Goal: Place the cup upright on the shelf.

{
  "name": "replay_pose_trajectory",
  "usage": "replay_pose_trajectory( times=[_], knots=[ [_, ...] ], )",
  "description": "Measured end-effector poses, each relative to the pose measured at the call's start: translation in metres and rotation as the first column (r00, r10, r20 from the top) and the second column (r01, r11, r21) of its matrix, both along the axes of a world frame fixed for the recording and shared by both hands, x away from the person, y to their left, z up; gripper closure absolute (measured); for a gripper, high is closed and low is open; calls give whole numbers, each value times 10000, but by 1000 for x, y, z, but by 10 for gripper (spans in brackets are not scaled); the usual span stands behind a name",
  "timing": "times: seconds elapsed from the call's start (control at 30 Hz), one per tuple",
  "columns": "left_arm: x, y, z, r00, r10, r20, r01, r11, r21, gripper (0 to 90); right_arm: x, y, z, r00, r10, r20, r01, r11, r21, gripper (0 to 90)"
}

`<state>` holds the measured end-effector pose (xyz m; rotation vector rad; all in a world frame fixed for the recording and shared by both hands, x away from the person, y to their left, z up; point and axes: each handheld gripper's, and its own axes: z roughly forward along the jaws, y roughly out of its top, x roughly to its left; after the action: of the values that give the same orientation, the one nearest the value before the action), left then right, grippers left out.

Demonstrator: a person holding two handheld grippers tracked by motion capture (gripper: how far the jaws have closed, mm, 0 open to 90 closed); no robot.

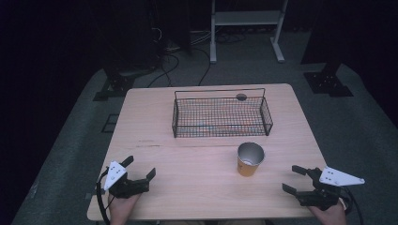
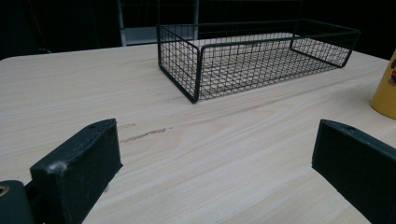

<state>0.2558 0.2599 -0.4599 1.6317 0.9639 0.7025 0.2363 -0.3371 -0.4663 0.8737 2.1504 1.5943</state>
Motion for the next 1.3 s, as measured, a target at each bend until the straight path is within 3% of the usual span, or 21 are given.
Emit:
replay_pose_trajectory(
  times=[0.27,0.6,1.3],
  knots=[
    [-2,3,0,10000,45,69,-44,10000,-26,1,5,12,1,9996,283,-68,-285,9994,-175,160],
    [-1,3,1,9999,-32,146,32,10000,-40,1,14,40,6,9984,567,-11,-566,9955,-766,141],
    [-2,3,1,9998,-51,205,52,10000,-70,1,46,85,-8,9995,260,-199,-284,9907,-1334,142]
  ],
)
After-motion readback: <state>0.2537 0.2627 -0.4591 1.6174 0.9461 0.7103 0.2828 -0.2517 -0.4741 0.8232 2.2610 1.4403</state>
